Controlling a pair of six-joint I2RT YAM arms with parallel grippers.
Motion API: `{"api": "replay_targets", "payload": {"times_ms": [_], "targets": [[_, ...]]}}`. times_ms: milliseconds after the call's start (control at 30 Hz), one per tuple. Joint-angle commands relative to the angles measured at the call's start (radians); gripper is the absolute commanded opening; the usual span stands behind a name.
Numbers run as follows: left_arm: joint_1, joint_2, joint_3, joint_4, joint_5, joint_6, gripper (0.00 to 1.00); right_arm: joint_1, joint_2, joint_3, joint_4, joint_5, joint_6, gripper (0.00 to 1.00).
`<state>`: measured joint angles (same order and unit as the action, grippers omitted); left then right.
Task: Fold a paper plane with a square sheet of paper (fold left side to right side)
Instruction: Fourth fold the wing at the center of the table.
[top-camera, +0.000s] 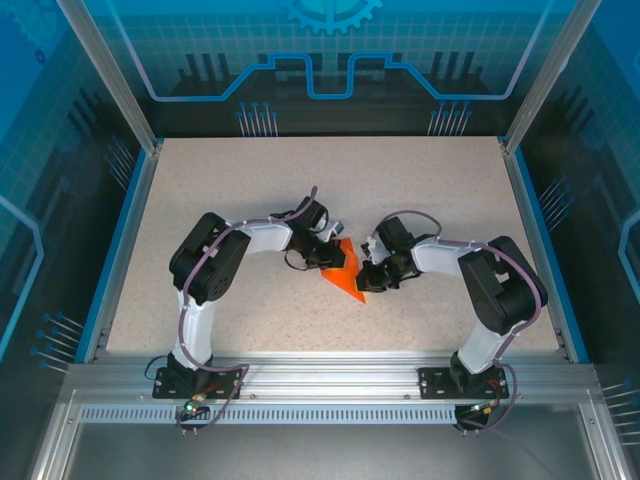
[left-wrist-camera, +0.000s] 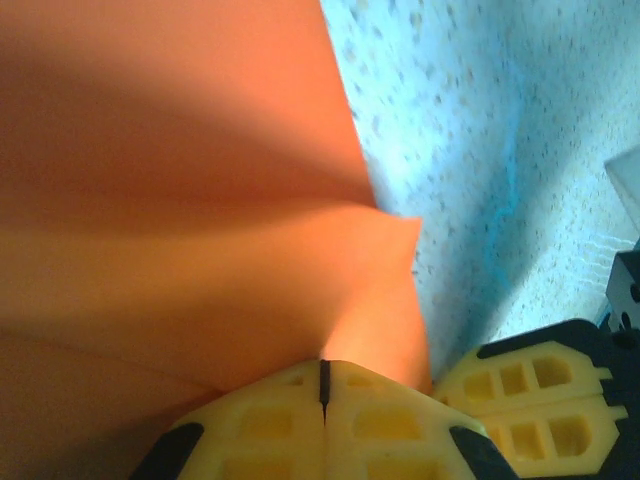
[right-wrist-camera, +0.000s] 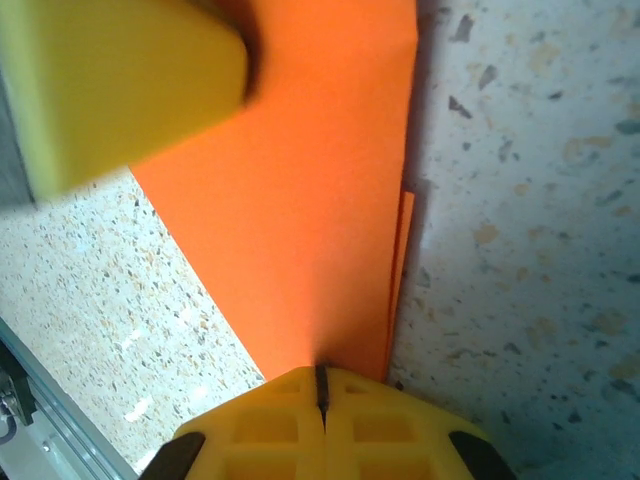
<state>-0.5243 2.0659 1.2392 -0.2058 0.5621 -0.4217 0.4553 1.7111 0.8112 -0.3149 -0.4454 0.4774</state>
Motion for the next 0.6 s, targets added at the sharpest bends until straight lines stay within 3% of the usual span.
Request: {"api": "replay_targets", "payload": {"times_ms": [0, 567], "targets": [[0.040, 0.042, 0.039, -0.038, -0.103, 0.049, 0.04, -0.017, 0.035, -0.071, -0.188, 0.162, -0.014, 0.00], [0.145, 0.078, 0.086, -0.075, -0.152, 0.107, 0.04, -0.015, 0.020, -0.078, -0.196, 0.148, -0.011, 0.00]]}}
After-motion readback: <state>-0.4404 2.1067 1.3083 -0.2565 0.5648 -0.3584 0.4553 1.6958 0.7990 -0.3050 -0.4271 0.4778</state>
